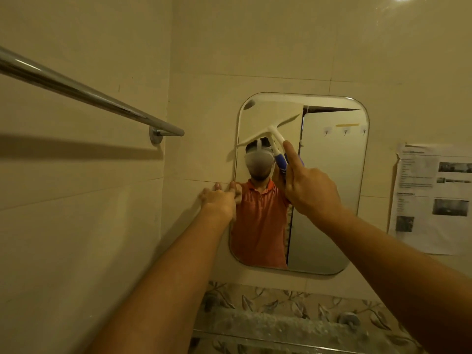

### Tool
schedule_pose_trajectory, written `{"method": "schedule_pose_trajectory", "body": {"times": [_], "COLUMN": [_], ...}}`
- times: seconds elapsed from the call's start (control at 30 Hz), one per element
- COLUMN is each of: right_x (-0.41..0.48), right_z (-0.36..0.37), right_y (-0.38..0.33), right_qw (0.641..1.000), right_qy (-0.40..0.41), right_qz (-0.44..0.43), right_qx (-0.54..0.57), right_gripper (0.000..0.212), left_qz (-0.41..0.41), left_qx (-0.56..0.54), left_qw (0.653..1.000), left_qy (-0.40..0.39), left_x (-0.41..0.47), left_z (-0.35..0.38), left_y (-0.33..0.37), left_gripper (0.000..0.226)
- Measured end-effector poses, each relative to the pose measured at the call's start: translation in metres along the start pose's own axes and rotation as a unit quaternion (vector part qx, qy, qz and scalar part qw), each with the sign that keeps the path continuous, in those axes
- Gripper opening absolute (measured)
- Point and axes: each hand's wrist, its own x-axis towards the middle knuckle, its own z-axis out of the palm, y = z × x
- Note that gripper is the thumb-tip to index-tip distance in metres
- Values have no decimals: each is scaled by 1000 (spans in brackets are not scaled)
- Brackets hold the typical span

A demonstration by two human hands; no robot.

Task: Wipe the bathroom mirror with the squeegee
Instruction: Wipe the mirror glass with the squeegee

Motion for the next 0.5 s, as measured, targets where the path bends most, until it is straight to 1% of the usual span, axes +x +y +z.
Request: {"method": "schedule_pose_trajectory", "body": {"times": [0.07, 0.2, 0.33, 0.4, 0.5], "right_x": [-17, -41, -49, -41, -6], "right_z": [4, 3, -11, -29, -59], "right_y": [3, 3, -8, -18, -33], "right_qw": [1000, 999, 998, 999, 998], "right_qy": [-7, -31, -43, -30, 26], "right_qz": [10, 34, 44, 33, 24], "right_qx": [-2, -11, -9, 12, 50], "right_gripper": [67, 65, 62, 60, 57], "left_qz": [6, -3, 6, 16, 16], "left_qx": [-2, -16, -21, -10, -19], "left_qw": [1000, 1000, 1000, 1000, 1000], "left_qy": [-3, 1, 6, 9, 17], "left_x": [-3, -3, -1, 4, 10], "left_z": [-1, 0, 4, 8, 10], "left_y": [1, 2, -2, -4, -4], "left_gripper": [96, 99, 99, 101, 104]}}
